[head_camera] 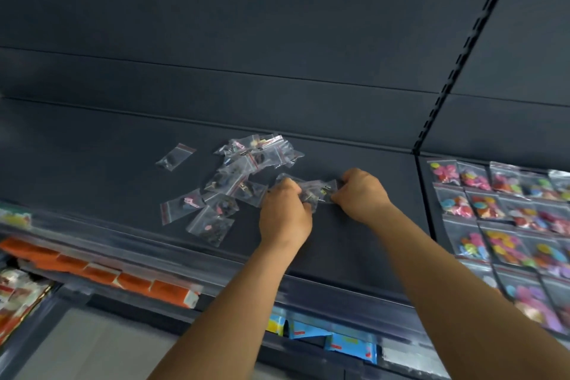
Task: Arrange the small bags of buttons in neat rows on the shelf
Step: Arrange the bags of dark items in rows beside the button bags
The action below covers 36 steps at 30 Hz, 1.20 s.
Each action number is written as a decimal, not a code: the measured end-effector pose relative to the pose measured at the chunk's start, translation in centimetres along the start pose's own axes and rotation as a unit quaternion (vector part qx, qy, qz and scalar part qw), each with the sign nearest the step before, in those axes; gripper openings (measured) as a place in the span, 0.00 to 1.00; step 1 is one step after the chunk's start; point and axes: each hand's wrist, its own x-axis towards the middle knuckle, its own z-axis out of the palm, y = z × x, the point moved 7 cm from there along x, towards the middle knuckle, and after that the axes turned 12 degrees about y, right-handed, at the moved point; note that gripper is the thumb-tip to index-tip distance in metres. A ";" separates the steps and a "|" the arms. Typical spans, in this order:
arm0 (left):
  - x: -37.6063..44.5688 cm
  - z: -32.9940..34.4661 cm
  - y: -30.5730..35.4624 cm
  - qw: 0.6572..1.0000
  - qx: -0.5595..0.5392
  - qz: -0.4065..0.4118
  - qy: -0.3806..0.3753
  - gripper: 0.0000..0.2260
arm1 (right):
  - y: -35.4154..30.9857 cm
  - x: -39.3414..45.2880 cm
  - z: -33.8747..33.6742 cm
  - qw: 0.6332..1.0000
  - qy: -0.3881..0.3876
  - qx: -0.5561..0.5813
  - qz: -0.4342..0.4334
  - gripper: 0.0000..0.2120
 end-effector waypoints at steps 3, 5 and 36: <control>-0.1 0.1 -0.5 0.999 -0.033 -0.030 -0.010 0.16 | -0.2 -0.3 -0.1 1.000 -0.016 -0.010 -0.012 0.07; -0.1 0.2 -0.7 0.997 -0.060 -0.040 -0.022 0.15 | -0.2 -0.9 -0.2 0.999 -0.011 0.007 -0.030 0.07; -25.8 16.8 36.3 0.844 -0.407 -0.068 -0.344 0.07 | 36.5 -13.9 -30.3 0.850 0.294 0.419 0.124 0.14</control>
